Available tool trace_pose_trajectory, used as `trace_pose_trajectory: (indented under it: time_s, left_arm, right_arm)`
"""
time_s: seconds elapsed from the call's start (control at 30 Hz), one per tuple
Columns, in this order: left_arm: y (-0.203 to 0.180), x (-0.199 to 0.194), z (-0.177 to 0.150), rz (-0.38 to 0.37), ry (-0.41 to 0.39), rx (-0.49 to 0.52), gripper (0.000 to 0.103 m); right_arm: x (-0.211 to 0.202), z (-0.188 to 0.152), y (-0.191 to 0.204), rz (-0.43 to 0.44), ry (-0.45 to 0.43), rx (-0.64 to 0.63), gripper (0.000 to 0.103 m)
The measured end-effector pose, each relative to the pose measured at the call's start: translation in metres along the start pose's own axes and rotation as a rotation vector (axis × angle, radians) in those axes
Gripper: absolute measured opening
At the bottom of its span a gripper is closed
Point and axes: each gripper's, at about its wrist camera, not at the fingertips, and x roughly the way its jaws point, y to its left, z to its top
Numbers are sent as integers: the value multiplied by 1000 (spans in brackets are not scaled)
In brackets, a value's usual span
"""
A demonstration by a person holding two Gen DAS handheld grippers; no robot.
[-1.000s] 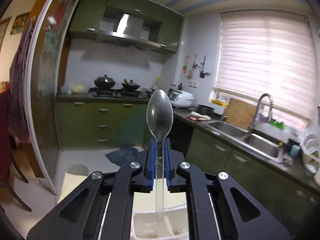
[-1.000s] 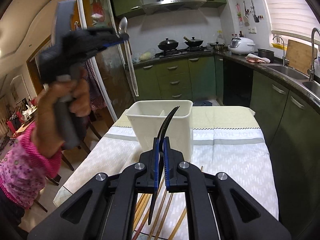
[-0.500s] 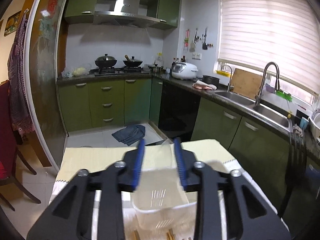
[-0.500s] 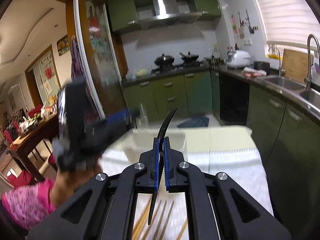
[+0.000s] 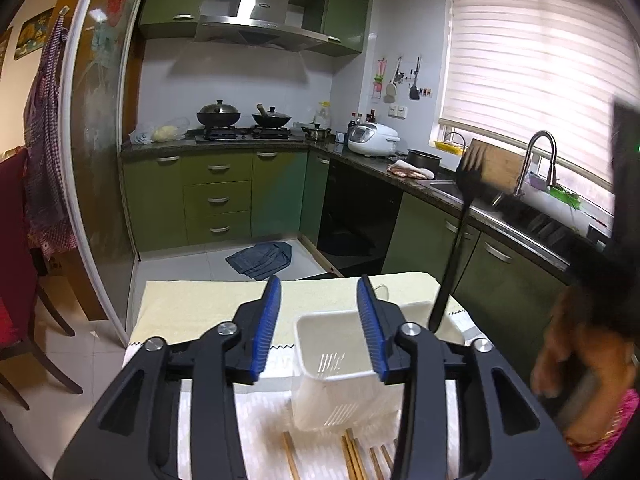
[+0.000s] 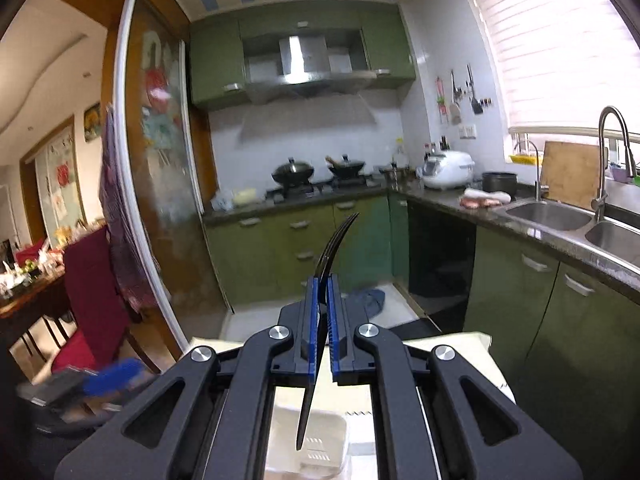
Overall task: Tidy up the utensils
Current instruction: 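Lift the spoon and fork over the white holder and open both grippers, then grasp a wooden chopstick with the left gripper while the right grasps another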
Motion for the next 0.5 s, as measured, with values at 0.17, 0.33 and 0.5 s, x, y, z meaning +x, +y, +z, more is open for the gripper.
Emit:
trace_pose_trajectory:
  time_s: [0.17,0.33,0.5]
  left_arm:
    - [10,-6,-4,-10,39,-35,44]
    - [15,-9,-10,3,77,-41,45]
    - [17,-11,-20,25,157,-48,52]
  right_arm:
    - [28,-35,-3,7,82,0,7]
    - [30,-56,0,-2,123,-26,26]
    - [0,-56,-7,7,99,1,26]
